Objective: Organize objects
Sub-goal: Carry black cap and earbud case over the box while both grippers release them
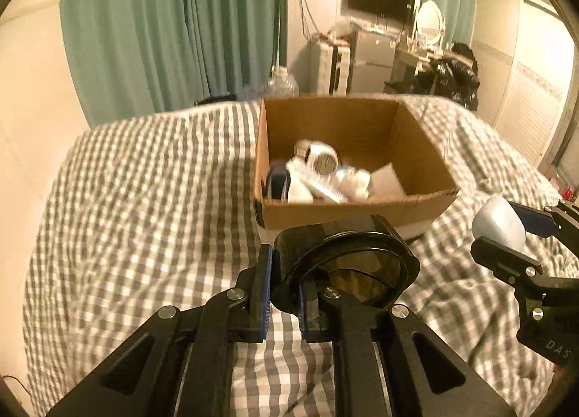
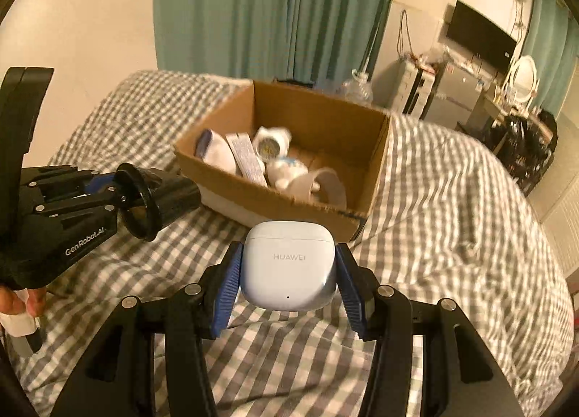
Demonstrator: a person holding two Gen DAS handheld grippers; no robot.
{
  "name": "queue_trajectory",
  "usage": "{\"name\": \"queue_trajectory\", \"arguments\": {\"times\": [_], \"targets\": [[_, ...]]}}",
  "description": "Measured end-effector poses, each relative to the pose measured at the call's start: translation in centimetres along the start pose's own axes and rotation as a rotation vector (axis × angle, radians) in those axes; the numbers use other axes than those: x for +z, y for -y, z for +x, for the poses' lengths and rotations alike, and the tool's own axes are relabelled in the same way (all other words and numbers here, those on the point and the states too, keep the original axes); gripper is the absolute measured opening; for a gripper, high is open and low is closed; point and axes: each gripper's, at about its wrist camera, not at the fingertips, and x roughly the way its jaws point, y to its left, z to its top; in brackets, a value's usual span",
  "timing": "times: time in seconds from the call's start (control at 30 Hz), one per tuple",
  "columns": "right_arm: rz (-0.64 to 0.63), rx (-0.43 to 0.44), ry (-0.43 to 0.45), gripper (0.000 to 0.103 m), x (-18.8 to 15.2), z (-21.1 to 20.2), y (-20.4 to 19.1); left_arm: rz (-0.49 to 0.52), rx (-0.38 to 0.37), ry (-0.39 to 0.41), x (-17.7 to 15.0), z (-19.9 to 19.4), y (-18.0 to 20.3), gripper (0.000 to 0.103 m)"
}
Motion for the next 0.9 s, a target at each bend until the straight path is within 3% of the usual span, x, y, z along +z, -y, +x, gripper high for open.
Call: {"name": "queue_trajectory", "arguments": {"times": [0.23,0.5,0.67,0.9], "targets": [[-0.032,-0.004,0.089,0.050,2.3,-4.3,-0.3,0.002,0.006,0.086,2.9,-3.9,0.1,0.011],[-0.035,0.002,0.174,0.050,6.6,-6.5,1.0,0.002,0.027,0.174,7.7,-5.5,-0.3,0.011],[-0.037,0.001,0.206,0.050,9.8,-5.8,1.9,0.010,0.038,0.197,10.8,-4.1,-0.1,0.011],[0.017,0.010,0.190,0.050,13.4,-1.5,4.2,0.039,0.056,0.167,14.2,1.2,0.7,0.011]]}}
